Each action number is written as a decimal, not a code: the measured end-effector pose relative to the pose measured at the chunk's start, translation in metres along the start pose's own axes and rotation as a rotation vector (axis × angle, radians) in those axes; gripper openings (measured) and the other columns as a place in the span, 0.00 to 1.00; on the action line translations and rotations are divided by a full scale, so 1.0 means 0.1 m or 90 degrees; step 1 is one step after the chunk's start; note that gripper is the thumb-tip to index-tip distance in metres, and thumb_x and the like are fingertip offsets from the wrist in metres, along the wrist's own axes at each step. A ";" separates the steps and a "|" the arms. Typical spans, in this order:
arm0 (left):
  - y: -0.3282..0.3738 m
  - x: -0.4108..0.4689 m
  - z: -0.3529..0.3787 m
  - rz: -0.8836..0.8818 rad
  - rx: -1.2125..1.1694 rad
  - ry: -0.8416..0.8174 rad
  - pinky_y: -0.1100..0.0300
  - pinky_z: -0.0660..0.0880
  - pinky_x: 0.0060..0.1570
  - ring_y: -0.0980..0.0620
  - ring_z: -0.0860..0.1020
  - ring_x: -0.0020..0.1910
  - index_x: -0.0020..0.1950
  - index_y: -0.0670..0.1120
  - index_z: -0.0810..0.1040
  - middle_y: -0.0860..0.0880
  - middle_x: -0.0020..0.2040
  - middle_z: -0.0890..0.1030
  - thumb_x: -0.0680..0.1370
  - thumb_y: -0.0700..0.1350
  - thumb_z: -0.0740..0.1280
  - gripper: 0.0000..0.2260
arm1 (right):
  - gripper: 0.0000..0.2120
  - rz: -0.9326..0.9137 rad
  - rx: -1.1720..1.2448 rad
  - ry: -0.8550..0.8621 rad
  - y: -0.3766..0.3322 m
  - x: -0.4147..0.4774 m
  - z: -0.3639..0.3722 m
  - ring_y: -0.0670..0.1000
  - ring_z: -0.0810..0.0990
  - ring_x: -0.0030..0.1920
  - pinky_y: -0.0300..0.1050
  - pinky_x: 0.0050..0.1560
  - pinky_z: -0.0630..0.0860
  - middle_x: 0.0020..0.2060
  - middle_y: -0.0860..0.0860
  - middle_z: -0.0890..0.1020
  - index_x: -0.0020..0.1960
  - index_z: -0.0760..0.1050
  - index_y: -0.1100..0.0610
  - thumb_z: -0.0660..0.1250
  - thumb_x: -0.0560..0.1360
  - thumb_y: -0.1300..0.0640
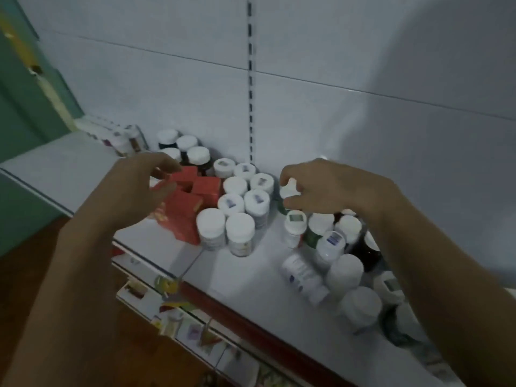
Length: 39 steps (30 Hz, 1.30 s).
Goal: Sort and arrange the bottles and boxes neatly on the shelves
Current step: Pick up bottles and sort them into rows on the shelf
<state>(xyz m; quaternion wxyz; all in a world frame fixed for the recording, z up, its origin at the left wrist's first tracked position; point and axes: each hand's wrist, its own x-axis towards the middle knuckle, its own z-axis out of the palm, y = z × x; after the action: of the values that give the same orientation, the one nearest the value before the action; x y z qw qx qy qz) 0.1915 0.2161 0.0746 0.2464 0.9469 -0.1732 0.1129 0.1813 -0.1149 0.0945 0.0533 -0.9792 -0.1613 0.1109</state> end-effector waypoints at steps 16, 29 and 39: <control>-1.14 0.23 0.10 0.113 -0.102 -0.211 0.46 0.72 0.57 0.53 0.73 0.56 0.58 0.56 0.75 0.57 0.56 0.78 0.72 0.44 0.77 0.19 | 0.25 -0.034 0.116 0.035 -1.20 1.45 0.38 0.45 0.77 0.34 0.46 0.30 0.73 0.46 0.49 0.79 0.59 0.65 0.48 0.76 0.69 0.56; -0.70 0.78 -0.15 0.192 -0.302 -0.039 0.64 0.71 0.44 0.63 0.76 0.51 0.58 0.60 0.75 0.61 0.55 0.78 0.73 0.53 0.75 0.16 | 0.30 0.247 0.492 0.582 -0.88 0.25 0.42 0.49 0.81 0.55 0.57 0.54 0.81 0.53 0.46 0.81 0.68 0.69 0.46 0.77 0.71 0.59; 1.09 0.84 0.74 0.358 -0.375 -0.139 0.68 0.68 0.43 0.66 0.76 0.50 0.58 0.61 0.74 0.63 0.54 0.77 0.71 0.52 0.78 0.19 | 0.26 0.472 0.375 0.775 -0.10 -1.58 0.48 0.46 0.80 0.52 0.45 0.50 0.80 0.51 0.45 0.82 0.64 0.72 0.45 0.77 0.70 0.59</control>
<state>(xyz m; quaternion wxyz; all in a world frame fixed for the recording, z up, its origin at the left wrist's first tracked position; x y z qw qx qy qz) 0.2361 0.0664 0.0828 0.4460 0.7582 -0.4752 0.0202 0.0212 -0.1536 0.0810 0.3505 -0.8031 0.2716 -0.3980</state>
